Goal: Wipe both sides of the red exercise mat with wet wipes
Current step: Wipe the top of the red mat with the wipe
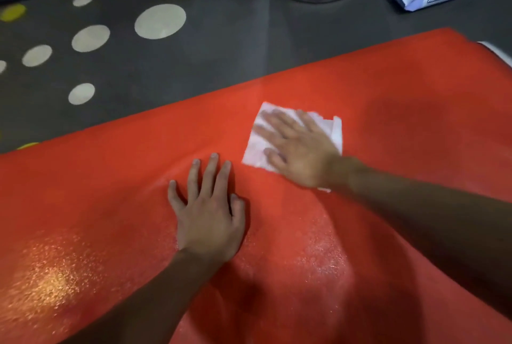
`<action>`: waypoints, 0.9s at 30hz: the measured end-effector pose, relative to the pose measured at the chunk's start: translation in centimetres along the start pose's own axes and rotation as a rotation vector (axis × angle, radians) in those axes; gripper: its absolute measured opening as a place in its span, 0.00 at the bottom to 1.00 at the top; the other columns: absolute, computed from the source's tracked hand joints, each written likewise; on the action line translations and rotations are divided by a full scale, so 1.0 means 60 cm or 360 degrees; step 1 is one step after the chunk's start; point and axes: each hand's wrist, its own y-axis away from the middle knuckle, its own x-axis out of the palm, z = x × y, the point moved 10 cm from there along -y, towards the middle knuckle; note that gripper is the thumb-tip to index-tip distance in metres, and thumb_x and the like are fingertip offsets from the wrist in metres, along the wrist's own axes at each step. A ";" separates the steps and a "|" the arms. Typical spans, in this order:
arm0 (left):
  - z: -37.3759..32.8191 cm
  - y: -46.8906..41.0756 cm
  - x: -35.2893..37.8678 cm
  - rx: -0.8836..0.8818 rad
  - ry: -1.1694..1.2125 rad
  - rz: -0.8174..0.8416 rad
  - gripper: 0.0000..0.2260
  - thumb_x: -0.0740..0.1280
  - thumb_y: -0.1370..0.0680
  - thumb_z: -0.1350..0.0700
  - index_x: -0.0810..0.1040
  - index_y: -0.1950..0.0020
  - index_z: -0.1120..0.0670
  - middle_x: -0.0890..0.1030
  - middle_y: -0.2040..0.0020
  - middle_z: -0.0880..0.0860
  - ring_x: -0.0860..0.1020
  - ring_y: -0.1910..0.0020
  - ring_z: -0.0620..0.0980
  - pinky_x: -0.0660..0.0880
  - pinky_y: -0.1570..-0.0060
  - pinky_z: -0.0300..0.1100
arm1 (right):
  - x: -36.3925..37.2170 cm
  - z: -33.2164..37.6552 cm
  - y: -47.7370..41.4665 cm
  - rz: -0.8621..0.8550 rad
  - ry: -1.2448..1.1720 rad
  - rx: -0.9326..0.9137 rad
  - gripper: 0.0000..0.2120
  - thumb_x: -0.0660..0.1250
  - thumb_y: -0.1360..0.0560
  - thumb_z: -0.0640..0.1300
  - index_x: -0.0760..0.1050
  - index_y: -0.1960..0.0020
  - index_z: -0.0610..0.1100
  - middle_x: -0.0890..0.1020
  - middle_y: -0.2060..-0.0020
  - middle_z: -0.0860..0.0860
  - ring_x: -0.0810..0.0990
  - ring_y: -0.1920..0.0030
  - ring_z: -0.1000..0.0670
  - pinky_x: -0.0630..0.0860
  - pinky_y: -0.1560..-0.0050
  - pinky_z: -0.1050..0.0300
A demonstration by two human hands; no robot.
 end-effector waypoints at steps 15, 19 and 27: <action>0.002 -0.003 0.006 0.0019 0.0052 -0.0033 0.29 0.50 0.24 0.45 0.62 0.22 0.46 0.57 0.20 0.46 0.50 0.21 0.52 0.48 0.28 0.68 | 0.000 -0.010 -0.135 -0.0055 -0.0079 0.0533 0.28 0.42 0.18 0.54 0.44 0.19 0.51 0.43 0.20 0.47 0.40 0.20 0.47 0.37 0.24 0.38; 0.002 -0.002 0.003 0.0017 0.0061 -0.0049 0.28 0.52 0.24 0.45 0.63 0.23 0.47 0.58 0.20 0.47 0.52 0.21 0.52 0.50 0.28 0.68 | -0.001 0.042 -0.136 -0.0044 -0.0025 0.0014 0.26 0.44 0.17 0.56 0.48 0.20 0.55 0.47 0.19 0.48 0.43 0.20 0.49 0.39 0.23 0.41; 0.001 -0.002 0.004 0.0024 0.0069 -0.0057 0.28 0.52 0.24 0.45 0.62 0.23 0.47 0.57 0.20 0.46 0.50 0.21 0.52 0.48 0.28 0.68 | 0.005 0.076 -0.158 0.0002 -0.0025 0.0021 0.27 0.44 0.17 0.56 0.45 0.19 0.54 0.43 0.20 0.49 0.40 0.20 0.48 0.37 0.24 0.39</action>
